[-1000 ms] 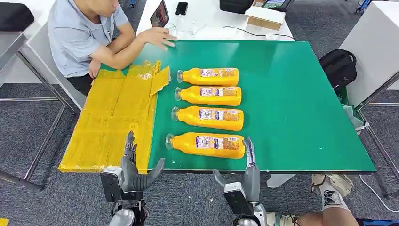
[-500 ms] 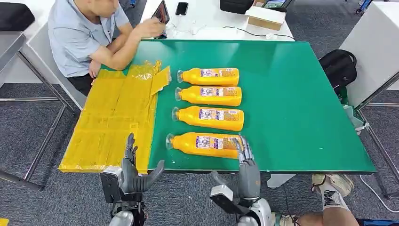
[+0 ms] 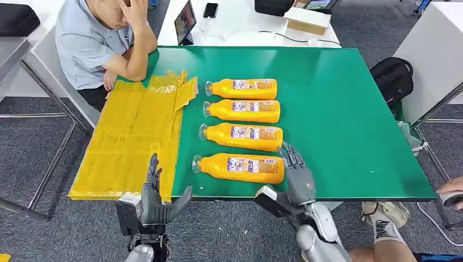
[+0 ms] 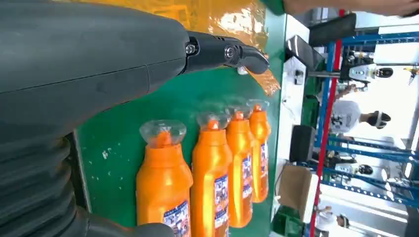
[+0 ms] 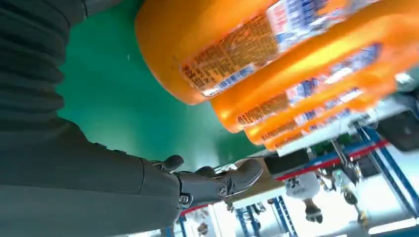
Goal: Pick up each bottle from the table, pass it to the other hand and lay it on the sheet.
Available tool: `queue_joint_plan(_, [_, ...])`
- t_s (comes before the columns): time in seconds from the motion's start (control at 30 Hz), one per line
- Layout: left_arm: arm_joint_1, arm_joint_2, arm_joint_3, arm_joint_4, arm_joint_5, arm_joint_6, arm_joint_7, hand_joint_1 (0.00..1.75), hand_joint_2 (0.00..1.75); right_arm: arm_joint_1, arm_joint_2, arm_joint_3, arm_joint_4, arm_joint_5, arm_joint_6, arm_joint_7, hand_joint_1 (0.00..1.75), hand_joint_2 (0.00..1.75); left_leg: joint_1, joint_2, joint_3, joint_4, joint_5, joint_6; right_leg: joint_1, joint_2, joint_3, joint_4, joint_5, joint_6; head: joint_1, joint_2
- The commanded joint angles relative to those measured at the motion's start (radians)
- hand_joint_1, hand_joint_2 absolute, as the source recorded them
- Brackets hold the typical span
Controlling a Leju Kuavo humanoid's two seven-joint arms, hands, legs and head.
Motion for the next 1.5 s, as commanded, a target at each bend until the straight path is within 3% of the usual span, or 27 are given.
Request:
queue_joint_plan(0.03, [-0.028, 0.013, 0.016, 0.049, -0.003, -0.010, 0.001, 0.00, 1.75, -0.131, -0.025, 0.026, 0.202, 0.012, 0.026, 0.017, 0.00, 1.75, 0.001, 0.001, 0.006, -0.001, -0.002, -0.002, 0.001, 0.000, 0.005, -0.002, -0.002, -0.002, 0.000, 0.000])
queue_joint_plan(0.17, [-0.039, 0.008, 0.018, 0.053, -0.016, -0.032, 0.015, 0.00, 1.75, -0.243, -0.017, 0.107, 0.317, 0.058, 0.099, 0.067, 0.00, 1.75, 0.001, 0.006, 0.006, 0.000, -0.003, -0.002, 0.001, 0.004, 0.005, 0.000, -0.002, -0.002, 0.000, 0.000])
queue_joint_plan(0.33, [-0.056, 0.003, 0.012, 0.070, -0.021, -0.043, 0.021, 0.00, 1.75, -0.310, 0.007, 0.142, 0.408, 0.069, 0.137, 0.078, 0.00, 1.75, 0.001, 0.005, 0.005, 0.000, -0.002, -0.001, 0.001, 0.003, 0.004, 0.000, -0.001, -0.002, 0.000, 0.000])
queue_joint_plan(0.63, [-0.074, 0.001, 0.001, 0.092, -0.026, -0.058, 0.020, 0.00, 1.75, -0.320, 0.034, 0.195, 0.459, 0.053, 0.159, 0.022, 0.00, 1.75, 0.001, 0.002, 0.004, -0.001, -0.001, -0.001, 0.001, 0.001, 0.004, 0.000, -0.001, -0.002, 0.000, 0.000])
queue_joint_plan(0.9, [-0.076, -0.001, 0.003, 0.094, -0.024, -0.069, 0.020, 0.00, 1.75, -0.373, 0.045, 0.300, 0.493, 0.099, 0.211, 0.058, 0.00, 1.75, 0.000, 0.003, 0.003, 0.000, -0.001, -0.001, 0.001, 0.001, 0.002, 0.000, -0.001, -0.002, 0.000, 0.000])
queue_joint_plan(1.33, [-0.067, 0.001, 0.000, 0.094, -0.023, -0.072, 0.018, 0.00, 1.75, -0.384, 0.044, 0.335, 0.513, 0.108, 0.247, 0.075, 0.00, 1.75, 0.001, 0.002, 0.004, -0.001, -0.001, -0.001, 0.001, 0.000, 0.003, 0.000, -0.001, -0.002, 0.000, 0.000])
queue_joint_plan(1.37, [-0.062, 0.002, -0.002, 0.093, -0.020, -0.066, 0.013, 0.00, 1.75, -0.386, 0.038, 0.347, 0.524, 0.107, 0.265, 0.080, 0.37, 1.75, 0.001, 0.002, 0.006, -0.001, -0.002, -0.002, 0.002, 0.000, 0.006, -0.001, -0.002, -0.003, 0.000, 0.000])
queue_joint_plan(1.4, [-0.061, 0.004, -0.003, 0.095, -0.018, -0.064, 0.011, 0.00, 1.75, -0.388, 0.034, 0.351, 0.532, 0.103, 0.276, 0.085, 1.69, 1.75, 0.001, 0.002, 0.005, -0.001, -0.002, -0.001, 0.001, 0.000, 0.005, -0.001, -0.002, -0.002, 0.000, 0.000])
queue_joint_plan(1.5, [-0.059, 0.006, 0.000, 0.098, -0.012, -0.060, 0.008, 0.00, 1.75, -0.393, 0.022, 0.358, 0.561, 0.097, 0.293, 0.106, 1.75, 1.75, 0.001, 0.002, 0.005, -0.001, -0.001, -0.001, 0.001, 0.000, 0.005, -0.001, -0.001, -0.002, 0.000, 0.000])
